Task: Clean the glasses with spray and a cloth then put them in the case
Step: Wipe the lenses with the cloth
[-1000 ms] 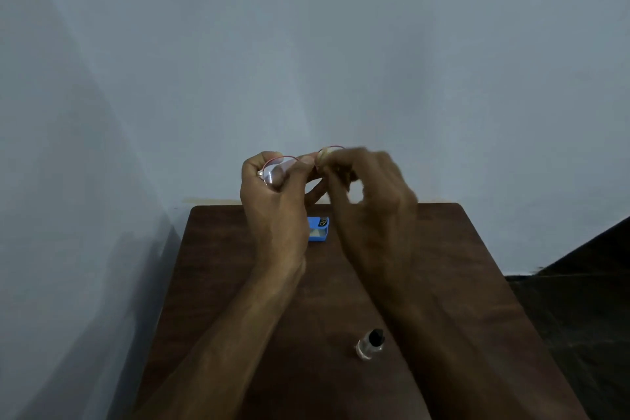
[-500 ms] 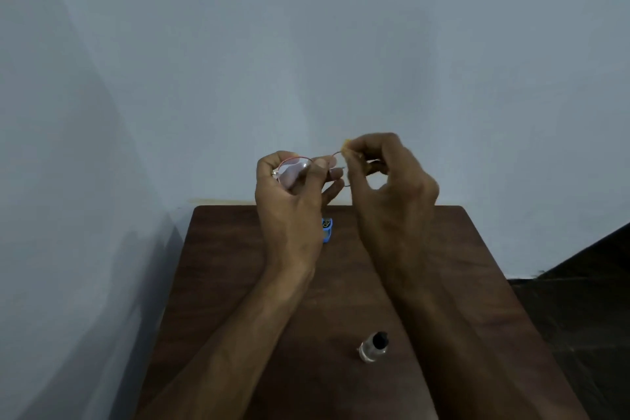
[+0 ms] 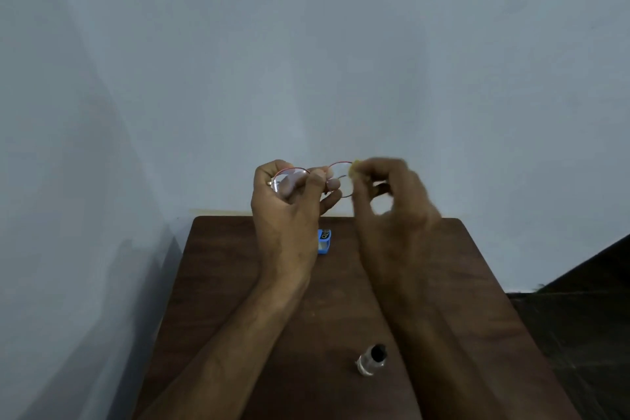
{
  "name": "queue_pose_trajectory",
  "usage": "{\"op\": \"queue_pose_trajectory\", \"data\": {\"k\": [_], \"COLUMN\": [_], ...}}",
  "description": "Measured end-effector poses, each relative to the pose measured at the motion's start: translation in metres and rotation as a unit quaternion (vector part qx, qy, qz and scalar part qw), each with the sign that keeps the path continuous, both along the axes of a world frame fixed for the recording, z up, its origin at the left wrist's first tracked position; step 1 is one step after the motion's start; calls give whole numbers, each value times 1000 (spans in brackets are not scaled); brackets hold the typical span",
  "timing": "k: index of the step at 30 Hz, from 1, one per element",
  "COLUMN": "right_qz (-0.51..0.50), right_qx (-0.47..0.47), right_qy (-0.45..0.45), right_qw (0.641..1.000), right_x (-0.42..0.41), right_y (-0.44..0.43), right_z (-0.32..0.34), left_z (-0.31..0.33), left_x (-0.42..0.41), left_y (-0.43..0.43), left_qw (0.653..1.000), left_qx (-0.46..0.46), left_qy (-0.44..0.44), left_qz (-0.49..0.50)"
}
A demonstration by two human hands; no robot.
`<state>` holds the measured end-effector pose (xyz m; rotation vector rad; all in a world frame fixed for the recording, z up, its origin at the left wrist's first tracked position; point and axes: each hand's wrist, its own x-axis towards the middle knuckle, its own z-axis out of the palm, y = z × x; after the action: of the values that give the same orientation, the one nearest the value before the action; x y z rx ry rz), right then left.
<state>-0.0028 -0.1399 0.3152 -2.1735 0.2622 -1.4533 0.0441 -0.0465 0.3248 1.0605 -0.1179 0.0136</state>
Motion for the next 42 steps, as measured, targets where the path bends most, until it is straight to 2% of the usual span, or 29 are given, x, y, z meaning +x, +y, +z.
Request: {"op": "queue_pose_trajectory", "data": {"k": [2,7,11,16,20,26,29,32,38,42], "right_qz": [-30,33,-5,87,60,127,134,140,128,122], "right_qx": [6,-18,19,7,12,6,57,76,-32,19], "right_qy": [-13,18,-12,46,39,47,39,53,43,79], "right_qw": [999,999,1000,995,997,991,989,986,990,989], "right_x": [9,-5,5,-1,-3,-1,0,2,2,6], "right_y": [-8,15,-1,13,-12,-11,-28,-33,-28,-43], "right_z": [14,2,6,9,2,9,12,14,10,7], "left_z": [2,1,-1,-4,-5,-13,-13,-13,-20,-18], "left_x": [-3,-1,-3,1,-1,7,10,14,17,19], "left_y": [-4,-2,-6,-3,-1,6,8,8,9,10], "left_qw": [1000,1000,1000,999,1000,989,973,964,952,948], "left_qx": [-7,14,18,53,24,123,186,212,250,250], "left_qy": [-6,13,4,0,-12,-84,-133,-158,-171,-192], "left_qz": [-8,11,-4,0,-1,18,24,33,41,45]}}
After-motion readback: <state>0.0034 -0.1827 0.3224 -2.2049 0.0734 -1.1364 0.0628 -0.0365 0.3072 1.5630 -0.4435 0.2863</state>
